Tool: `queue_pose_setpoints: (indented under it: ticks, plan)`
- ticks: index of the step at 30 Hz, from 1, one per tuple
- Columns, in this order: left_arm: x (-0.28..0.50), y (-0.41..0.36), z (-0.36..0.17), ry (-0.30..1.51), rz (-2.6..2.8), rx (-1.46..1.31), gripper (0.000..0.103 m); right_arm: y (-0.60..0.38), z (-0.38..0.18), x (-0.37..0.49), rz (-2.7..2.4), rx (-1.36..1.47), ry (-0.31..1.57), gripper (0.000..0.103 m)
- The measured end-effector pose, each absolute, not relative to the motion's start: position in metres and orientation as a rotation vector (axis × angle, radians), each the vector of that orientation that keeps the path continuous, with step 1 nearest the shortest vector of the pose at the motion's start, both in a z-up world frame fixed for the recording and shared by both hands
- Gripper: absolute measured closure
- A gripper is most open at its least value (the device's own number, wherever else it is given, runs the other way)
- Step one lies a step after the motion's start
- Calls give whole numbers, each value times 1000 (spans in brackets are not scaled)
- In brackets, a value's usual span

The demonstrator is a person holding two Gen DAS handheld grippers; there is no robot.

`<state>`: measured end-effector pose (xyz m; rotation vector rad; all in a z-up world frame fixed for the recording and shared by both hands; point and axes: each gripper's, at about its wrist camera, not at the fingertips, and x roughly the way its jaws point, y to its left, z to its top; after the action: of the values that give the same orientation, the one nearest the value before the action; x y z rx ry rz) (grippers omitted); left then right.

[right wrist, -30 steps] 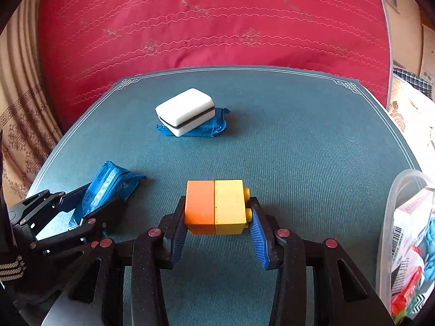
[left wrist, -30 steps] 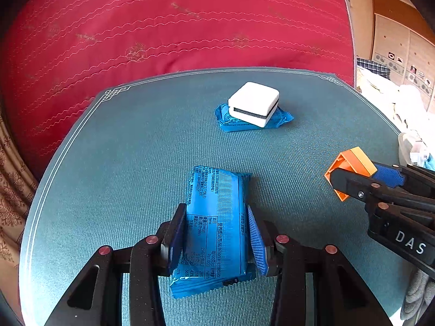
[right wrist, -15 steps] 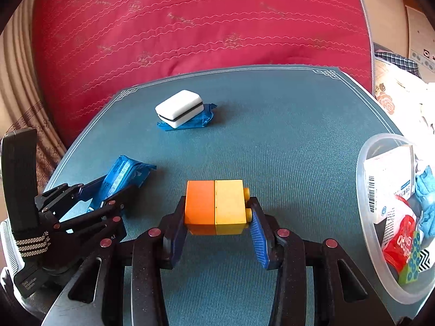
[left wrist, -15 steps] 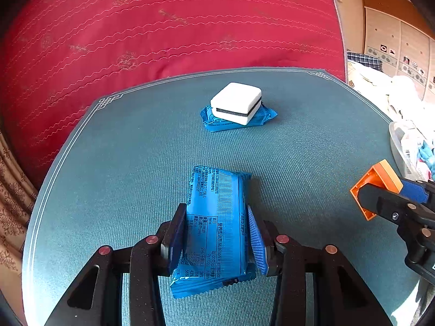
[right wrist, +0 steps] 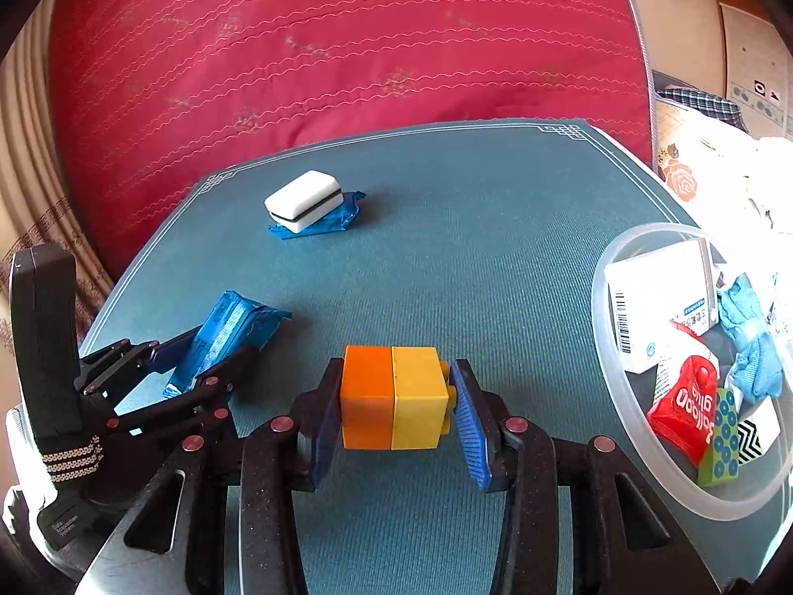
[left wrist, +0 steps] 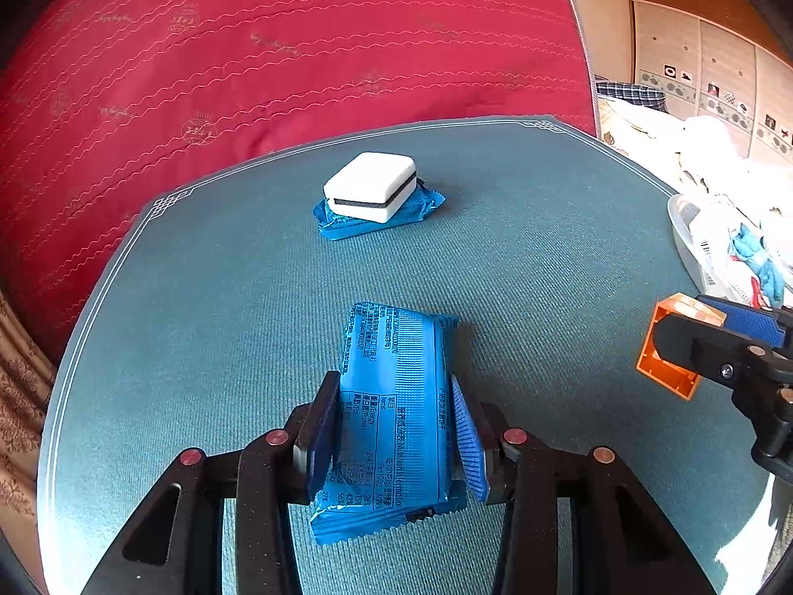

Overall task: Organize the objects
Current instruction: 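Carry the orange-yellow brick with the right tool into the clear bowl and release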

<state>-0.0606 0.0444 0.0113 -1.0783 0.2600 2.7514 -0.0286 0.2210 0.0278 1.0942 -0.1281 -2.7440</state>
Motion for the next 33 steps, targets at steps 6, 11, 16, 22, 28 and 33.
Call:
queue_pose_setpoints:
  ticks: [6,11,16,22,28,33]
  plan:
    - [-58,46,11,249,2750,-1079,58,223,26,-24,-2743,1097,-123,60]
    - [-54,47,12,239,2738,-1075,58,233,40,-17,-2789,1045,-151,60]
    - [-50,51,12,217,2706,-1073,58,253,55,-3,-2878,996,-163,60]
    - [-47,57,13,208,2677,-1064,58,296,68,9,-3035,970,-177,60]
    - [-46,59,12,218,2682,-1064,58,341,71,14,-3177,959,-231,59]
    - [-48,57,12,205,2680,-1070,58,365,66,15,-3218,982,-288,59]
